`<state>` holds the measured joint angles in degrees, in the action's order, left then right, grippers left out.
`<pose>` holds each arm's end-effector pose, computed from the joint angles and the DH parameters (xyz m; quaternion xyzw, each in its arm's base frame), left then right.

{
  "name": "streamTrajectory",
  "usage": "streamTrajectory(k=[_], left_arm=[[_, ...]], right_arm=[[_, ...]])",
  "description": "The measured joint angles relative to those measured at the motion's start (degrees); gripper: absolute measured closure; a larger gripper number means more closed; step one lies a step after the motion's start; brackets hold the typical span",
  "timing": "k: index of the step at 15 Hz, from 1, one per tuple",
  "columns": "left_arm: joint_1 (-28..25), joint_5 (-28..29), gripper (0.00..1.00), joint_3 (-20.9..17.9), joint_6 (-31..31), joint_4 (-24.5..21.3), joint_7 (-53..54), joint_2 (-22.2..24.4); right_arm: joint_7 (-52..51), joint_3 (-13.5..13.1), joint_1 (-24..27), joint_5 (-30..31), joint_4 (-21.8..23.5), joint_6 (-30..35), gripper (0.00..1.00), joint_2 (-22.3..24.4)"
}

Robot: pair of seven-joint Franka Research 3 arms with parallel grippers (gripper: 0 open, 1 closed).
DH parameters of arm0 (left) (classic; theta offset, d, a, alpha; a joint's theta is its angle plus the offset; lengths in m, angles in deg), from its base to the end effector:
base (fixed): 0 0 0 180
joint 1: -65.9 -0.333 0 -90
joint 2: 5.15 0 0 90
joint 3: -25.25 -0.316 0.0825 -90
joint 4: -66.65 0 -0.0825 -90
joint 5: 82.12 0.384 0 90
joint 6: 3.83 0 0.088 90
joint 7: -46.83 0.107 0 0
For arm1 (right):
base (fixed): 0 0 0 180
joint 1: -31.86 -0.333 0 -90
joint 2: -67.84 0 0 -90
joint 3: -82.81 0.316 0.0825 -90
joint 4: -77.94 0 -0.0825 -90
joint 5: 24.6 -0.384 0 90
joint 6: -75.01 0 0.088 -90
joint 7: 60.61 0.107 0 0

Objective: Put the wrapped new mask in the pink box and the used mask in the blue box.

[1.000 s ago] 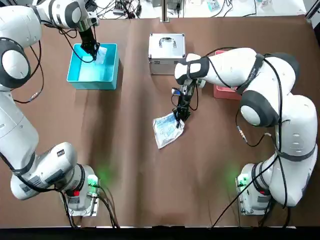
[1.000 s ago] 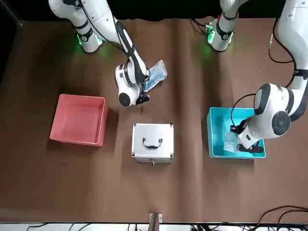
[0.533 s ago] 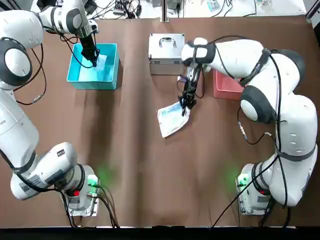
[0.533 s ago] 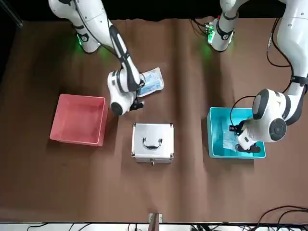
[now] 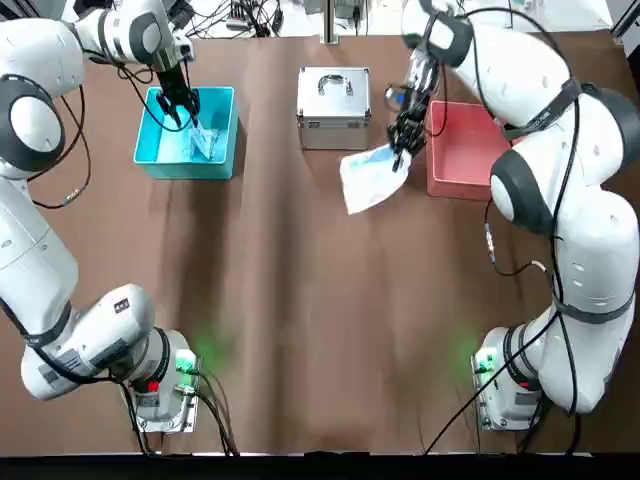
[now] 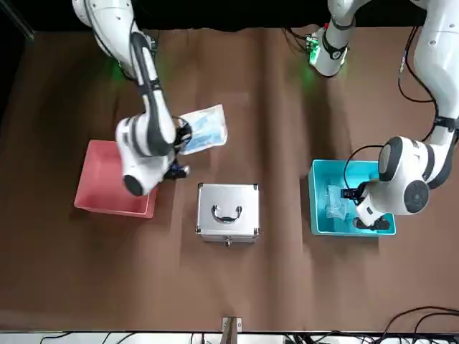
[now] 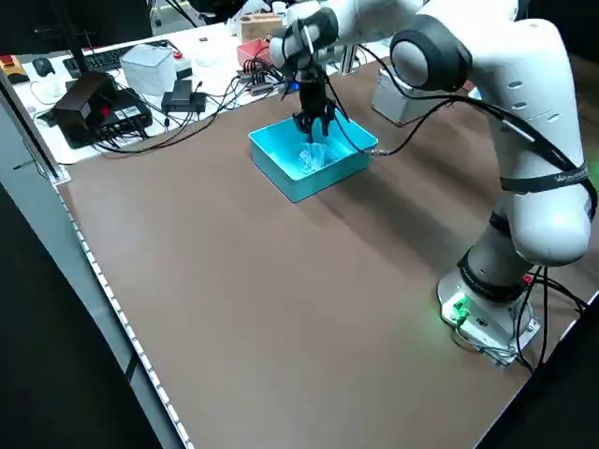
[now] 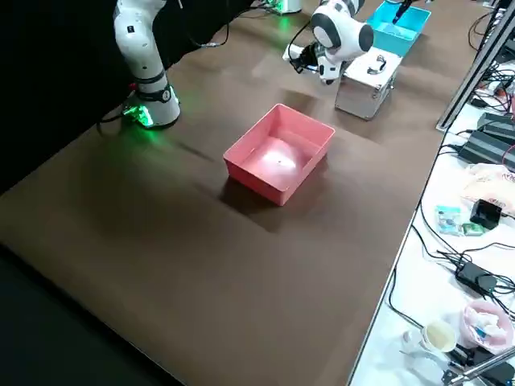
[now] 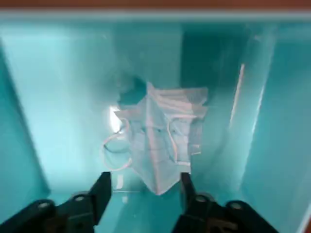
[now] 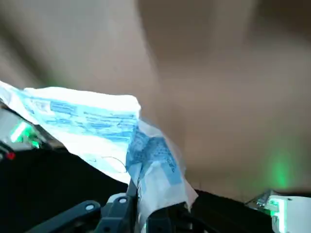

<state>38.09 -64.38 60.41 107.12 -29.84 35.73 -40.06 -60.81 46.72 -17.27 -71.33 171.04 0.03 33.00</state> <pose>0.6452 -0.0217 0.2786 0.9925 -0.0177 -0.1196 0.0164 0.5405 0.2674 0.2972 -0.9030 -0.0226 0.3875 0.1843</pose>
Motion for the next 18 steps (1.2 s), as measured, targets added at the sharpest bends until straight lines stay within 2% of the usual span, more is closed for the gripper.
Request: streamTrajectory(k=[1,3,6,9,12,15,18], left_arm=[[-0.10,0.00,0.15,0.24,-0.82,1.28,0.00,3.21],[-0.37,0.00,0.00,1.17,-4.09,3.76,0.00,6.96],[-0.49,-0.29,0.00,3.46,-12.99,8.96,0.08,12.04],[-0.50,-4.40,0.00,4.64,-18.61,13.62,2.29,15.59],[-2.21,-8.20,0.00,4.62,-19.70,15.70,3.67,18.20],[-3.27,-9.14,0.00,4.45,-20.67,17.38,4.18,19.31],[-3.37,-9.14,0.00,4.44,-21.00,17.96,4.18,19.52]], right_arm=[[-0.28,-4.84,0.28,1.34,-0.86,0.20,0.91,0.00],[-3.88,-8.84,1.63,4.67,-1.11,0.23,0.91,0.01],[-13.77,-11.99,7.56,10.53,-1.09,0.24,0.91,0.00],[-24.82,-12.20,16.82,14.11,-1.07,0.14,0.91,-0.21],[-31.88,-12.15,24.00,14.47,-1.07,0.06,0.91,-0.45],[-33.19,-11.07,26.33,14.47,-0.98,-0.70,0.91,-1.41],[-33.10,-8.05,26.11,14.47,-0.93,-3.41,0.91,-4.51]])
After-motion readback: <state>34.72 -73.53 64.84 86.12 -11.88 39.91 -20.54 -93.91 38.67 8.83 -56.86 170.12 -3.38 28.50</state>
